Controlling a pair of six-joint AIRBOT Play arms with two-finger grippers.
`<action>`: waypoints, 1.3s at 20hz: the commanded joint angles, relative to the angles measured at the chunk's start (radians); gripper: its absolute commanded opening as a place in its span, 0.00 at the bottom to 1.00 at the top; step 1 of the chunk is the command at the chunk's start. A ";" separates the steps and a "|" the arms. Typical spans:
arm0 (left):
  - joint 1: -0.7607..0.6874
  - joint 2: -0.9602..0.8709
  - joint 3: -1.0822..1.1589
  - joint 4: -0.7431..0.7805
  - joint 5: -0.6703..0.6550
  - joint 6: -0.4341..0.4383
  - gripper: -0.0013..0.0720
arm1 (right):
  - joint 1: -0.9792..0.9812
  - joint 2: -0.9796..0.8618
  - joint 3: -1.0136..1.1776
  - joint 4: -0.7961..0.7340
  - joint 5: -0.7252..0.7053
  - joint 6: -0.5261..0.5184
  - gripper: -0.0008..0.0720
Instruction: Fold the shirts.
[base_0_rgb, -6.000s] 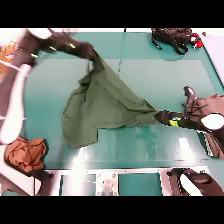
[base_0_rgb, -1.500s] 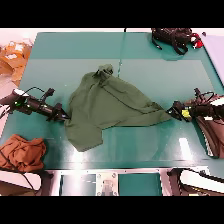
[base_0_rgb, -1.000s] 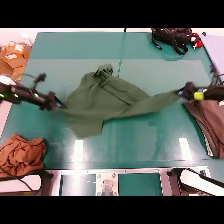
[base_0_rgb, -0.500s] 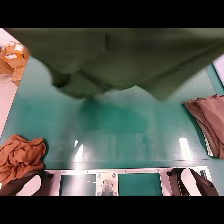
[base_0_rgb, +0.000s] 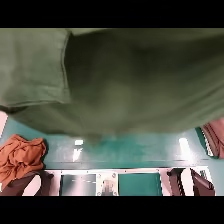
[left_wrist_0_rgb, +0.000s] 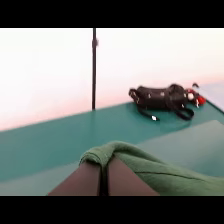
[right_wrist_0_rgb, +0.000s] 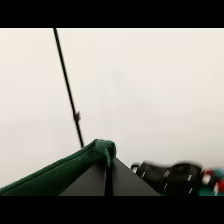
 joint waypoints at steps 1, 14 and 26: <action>0.001 -0.029 -0.236 -0.035 0.050 0.062 0.05 | -0.001 -0.006 -0.272 0.151 0.010 -0.064 0.03; -0.219 -0.793 -0.695 -0.297 0.601 0.309 0.05 | 0.377 -0.947 -0.577 0.395 -0.491 -0.483 0.03; -0.046 -0.810 -0.488 -0.362 0.232 0.302 0.81 | 0.166 -1.061 -0.187 0.259 0.027 -0.333 0.33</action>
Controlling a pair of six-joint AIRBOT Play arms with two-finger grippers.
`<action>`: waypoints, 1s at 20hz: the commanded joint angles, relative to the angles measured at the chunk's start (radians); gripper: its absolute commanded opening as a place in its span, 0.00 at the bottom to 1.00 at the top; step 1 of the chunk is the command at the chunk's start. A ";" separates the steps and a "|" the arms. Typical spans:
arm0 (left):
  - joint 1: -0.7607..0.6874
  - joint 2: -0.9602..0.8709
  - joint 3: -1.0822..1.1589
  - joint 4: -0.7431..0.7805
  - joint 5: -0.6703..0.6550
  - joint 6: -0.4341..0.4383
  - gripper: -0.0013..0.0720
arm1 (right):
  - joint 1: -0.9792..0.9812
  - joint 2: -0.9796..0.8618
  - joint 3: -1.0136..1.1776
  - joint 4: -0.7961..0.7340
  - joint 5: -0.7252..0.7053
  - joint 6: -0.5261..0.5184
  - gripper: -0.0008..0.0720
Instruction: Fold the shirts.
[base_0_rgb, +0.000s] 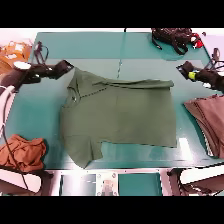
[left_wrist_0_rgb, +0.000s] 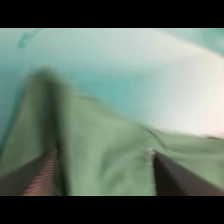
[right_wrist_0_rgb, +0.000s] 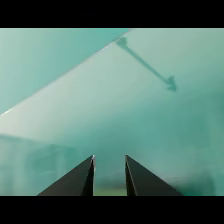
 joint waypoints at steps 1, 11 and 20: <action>0.123 -0.002 0.130 0.039 -0.397 -0.069 0.62 | -0.121 0.053 0.004 -0.122 0.290 0.096 0.33; 0.231 0.123 -0.078 0.254 -0.775 -0.089 0.05 | -0.365 0.551 -0.658 -0.625 0.463 0.312 0.58; 0.332 0.303 -0.412 0.568 -0.576 -0.170 0.74 | -0.342 0.532 -0.830 -0.703 0.456 0.330 0.60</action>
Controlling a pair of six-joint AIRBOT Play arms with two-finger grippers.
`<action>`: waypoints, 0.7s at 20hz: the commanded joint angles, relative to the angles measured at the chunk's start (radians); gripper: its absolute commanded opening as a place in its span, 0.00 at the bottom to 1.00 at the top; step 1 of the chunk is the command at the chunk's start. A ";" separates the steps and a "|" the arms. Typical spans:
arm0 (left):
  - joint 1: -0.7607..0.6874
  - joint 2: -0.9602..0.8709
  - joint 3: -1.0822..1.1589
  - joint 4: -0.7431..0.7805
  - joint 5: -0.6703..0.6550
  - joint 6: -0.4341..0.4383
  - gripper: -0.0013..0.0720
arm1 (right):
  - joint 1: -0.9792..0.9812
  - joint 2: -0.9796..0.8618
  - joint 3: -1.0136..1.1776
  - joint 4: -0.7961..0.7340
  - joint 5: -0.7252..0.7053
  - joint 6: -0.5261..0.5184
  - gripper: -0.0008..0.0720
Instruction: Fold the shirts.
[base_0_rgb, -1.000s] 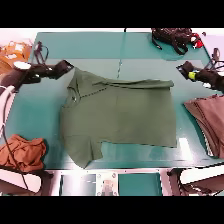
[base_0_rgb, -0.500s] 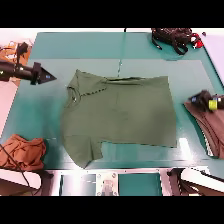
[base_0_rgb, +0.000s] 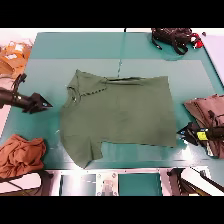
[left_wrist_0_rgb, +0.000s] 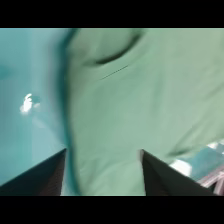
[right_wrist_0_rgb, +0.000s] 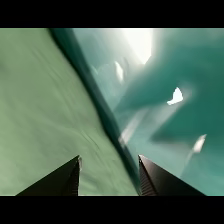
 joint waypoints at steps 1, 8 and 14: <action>0.020 0.019 -0.045 0.146 -0.012 -0.053 0.74 | 0.027 -0.001 -0.050 -0.038 -0.029 0.016 0.60; 0.011 0.019 -0.321 0.026 0.040 -0.025 0.74 | 0.152 -0.023 -0.086 -0.022 -0.080 0.015 0.60; -0.066 0.019 -0.433 -0.065 0.145 0.055 0.74 | 0.164 -0.023 -0.083 -0.019 -0.053 0.016 0.60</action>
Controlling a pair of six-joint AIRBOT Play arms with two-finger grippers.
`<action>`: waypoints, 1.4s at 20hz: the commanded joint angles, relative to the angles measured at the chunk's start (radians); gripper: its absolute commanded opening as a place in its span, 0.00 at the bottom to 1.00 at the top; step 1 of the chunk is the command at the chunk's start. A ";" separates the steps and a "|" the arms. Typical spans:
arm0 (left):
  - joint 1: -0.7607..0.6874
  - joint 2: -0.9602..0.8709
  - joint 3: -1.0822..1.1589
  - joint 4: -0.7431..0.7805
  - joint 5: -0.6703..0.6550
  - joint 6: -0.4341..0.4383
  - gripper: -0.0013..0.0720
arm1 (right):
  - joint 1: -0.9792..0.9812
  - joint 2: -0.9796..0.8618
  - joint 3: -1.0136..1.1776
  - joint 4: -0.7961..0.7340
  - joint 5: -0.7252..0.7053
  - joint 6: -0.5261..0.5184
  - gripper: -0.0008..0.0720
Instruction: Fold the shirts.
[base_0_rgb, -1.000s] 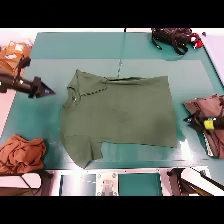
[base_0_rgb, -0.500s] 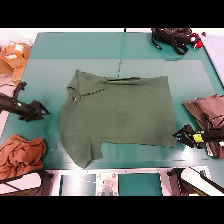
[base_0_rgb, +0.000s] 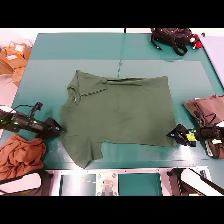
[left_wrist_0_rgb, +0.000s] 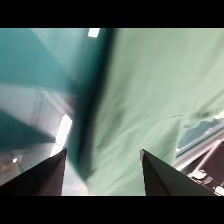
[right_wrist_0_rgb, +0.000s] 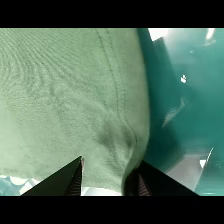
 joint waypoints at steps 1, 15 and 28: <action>-0.048 -0.001 -0.043 -0.042 0.041 0.037 0.74 | 0.009 -0.001 0.000 -0.023 0.007 0.000 0.60; -0.110 0.000 -0.041 -0.042 0.034 0.070 0.05 | 0.009 -0.001 0.021 -0.046 0.124 -0.005 0.21; -0.110 0.318 0.386 -0.330 -0.169 0.015 0.05 | 0.009 0.201 0.528 0.504 0.179 -0.095 0.03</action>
